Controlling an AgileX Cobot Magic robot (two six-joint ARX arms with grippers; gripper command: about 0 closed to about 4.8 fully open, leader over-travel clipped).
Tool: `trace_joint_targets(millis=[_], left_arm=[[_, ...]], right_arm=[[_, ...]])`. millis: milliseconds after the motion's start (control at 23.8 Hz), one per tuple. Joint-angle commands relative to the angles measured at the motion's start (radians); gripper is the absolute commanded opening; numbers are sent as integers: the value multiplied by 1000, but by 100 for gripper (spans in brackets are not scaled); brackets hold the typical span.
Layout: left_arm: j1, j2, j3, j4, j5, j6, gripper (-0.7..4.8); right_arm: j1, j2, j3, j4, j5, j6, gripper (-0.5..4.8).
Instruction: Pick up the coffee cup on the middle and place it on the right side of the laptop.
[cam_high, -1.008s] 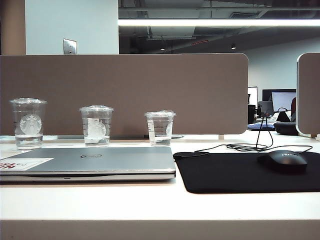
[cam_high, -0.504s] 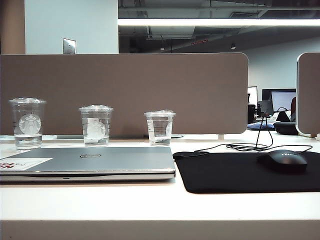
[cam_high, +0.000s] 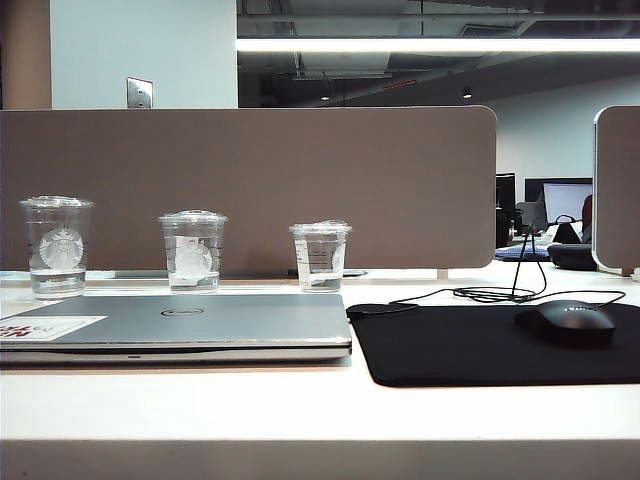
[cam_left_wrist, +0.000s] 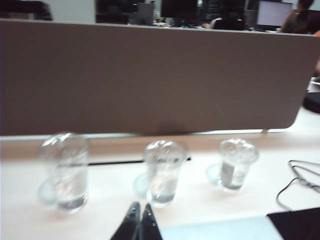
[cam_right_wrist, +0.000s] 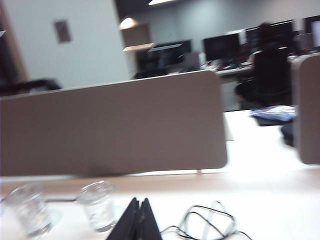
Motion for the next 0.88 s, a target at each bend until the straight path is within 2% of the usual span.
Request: trace_joint_targets(millis=[42, 84, 126, 210, 420, 462, 630, 756, 882], left_arm=[[1, 153, 89, 48, 90, 5, 91], [1, 200, 112, 48, 108, 5, 158], [0, 291, 143, 55, 129, 4, 323], [-10, 406, 152, 108, 135, 3, 479], [-13, 674, 152, 287, 134, 4, 479], [-14, 759, 152, 369, 134, 4, 479], [-27, 924, 152, 547, 122, 15, 479], [-63, 1089, 155, 741, 88, 143, 479], [-74, 1201, 203, 779, 48, 161, 479]], right_arm=[[1, 193, 152, 23, -129, -39, -2], [1, 256, 200, 22, -164, -39, -2], [1, 377, 287, 21, -217, -38, -2], [2, 547, 416, 14, -289, -38, -2], [2, 863, 619, 80, -304, -38, -2], [2, 939, 664, 97, -304, -39, -2], [2, 1066, 719, 167, -301, -39, -2], [2, 1160, 726, 265, -302, -39, -2], [2, 1202, 726, 269, -301, -44, -2]])
